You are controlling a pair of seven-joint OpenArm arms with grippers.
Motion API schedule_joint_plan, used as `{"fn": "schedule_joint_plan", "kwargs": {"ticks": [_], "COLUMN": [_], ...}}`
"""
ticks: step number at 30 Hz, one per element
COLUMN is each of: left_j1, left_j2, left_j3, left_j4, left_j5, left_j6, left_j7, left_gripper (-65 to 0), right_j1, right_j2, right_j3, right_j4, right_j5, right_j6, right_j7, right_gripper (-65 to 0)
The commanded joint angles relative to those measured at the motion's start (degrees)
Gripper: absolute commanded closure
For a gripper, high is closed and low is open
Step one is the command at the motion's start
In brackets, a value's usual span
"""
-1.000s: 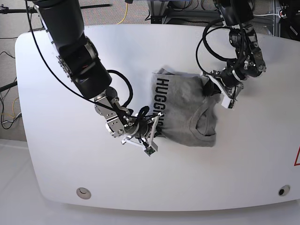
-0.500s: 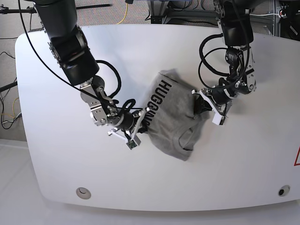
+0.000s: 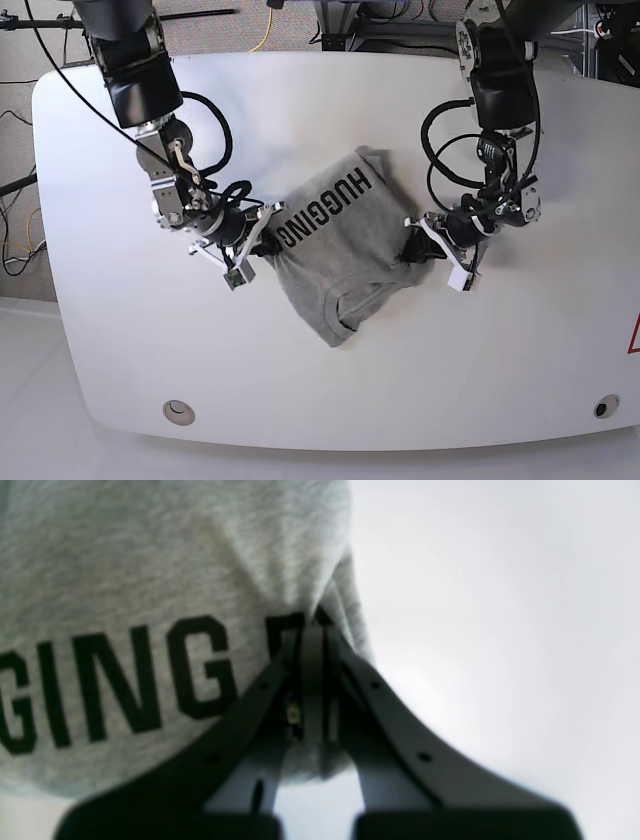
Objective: Fold the T-shirt properly
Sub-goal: 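Hold the shirt with both grippers and pull it flat into a rectangle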
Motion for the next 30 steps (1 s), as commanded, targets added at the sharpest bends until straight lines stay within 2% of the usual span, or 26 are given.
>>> {"fn": "schedule_joint_plan", "kwargs": {"ticks": [1, 16, 25, 30], "left_j1": [-2.5, -5.6, -6.1, -5.8], "left_j2": [-0.3, -0.1, 0.0, -0.4], "left_j3": [0.0, 0.0, 0.0, -0.1], "left_j4": [0.8, 0.7, 0.8, 1.0], "left_j5": [-1.2, -1.2, -1.2, -1.4], "left_j6": [-0.3, -0.3, -0.3, -0.3], "left_j7": [-1.0, -1.0, -1.0, -0.7], "left_gripper": [0.0, 0.0, 0.0, 0.0], "right_j1": [-2.1, -13.3, -14.0, -13.5], "right_j2": [0.3, 0.3, 0.6, 1.8], "right_j3": [0.5, 1.6, 2.2, 7.1], "right_j4": [3.0, 20.4, 24.3, 26.2], "right_j5": [-1.1, -1.1, -1.1, -1.1], "right_j6": [-0.3, -0.4, -0.4, -0.4], "right_j7": [-5.0, -9.6, -10.0, -10.0], "right_gripper": [0.0, 0.0, 0.0, 0.0]}}
